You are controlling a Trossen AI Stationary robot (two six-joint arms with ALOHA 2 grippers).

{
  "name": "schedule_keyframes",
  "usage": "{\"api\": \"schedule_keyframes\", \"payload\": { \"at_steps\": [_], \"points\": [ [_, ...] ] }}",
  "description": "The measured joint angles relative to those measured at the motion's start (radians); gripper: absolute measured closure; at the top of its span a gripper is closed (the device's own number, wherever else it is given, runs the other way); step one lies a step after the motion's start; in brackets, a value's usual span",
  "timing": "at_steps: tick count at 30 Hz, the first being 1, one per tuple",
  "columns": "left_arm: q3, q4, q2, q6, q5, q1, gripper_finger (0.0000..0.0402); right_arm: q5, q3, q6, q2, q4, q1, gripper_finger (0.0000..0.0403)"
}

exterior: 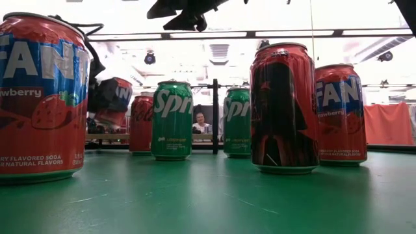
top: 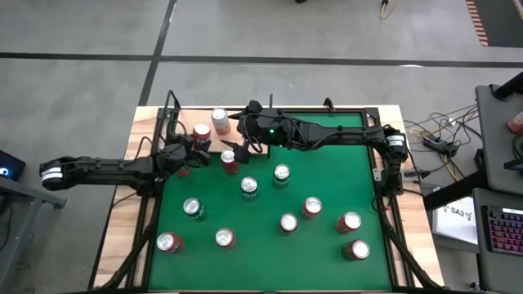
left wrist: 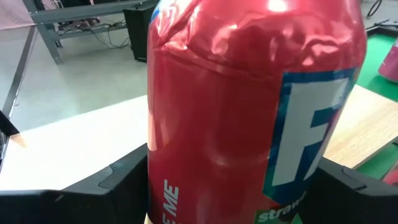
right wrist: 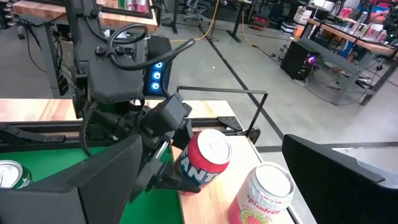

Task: Place canned beverage on shelf
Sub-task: Put the red soda can on the shelf

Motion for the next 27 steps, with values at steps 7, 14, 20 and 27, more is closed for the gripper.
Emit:
{"api": "schedule_keyframes", "payload": {
  "at_steps": [7, 14, 20, 27],
  "points": [
    [0.002, 0.012, 0.035, -0.008, -0.003, 0.000, 0.0114, 0.000, 0.000, 0.000, 0.000, 0.000, 0.000, 0.0025],
    [0.002, 0.027, 0.052, -0.011, -0.044, 0.000, 0.0113, 0.000, 0.000, 0.000, 0.000, 0.000, 0.000, 0.0025],
    [0.003, 0.038, 0.065, -0.011, -0.046, 0.000, 0.0113, 0.000, 0.000, 0.000, 0.000, 0.000, 0.000, 0.0025],
    [0.003, 0.053, 0.079, -0.011, -0.047, 0.000, 0.0112, 0.000, 0.000, 0.000, 0.000, -0.001, 0.000, 0.0025]
  ]
}}
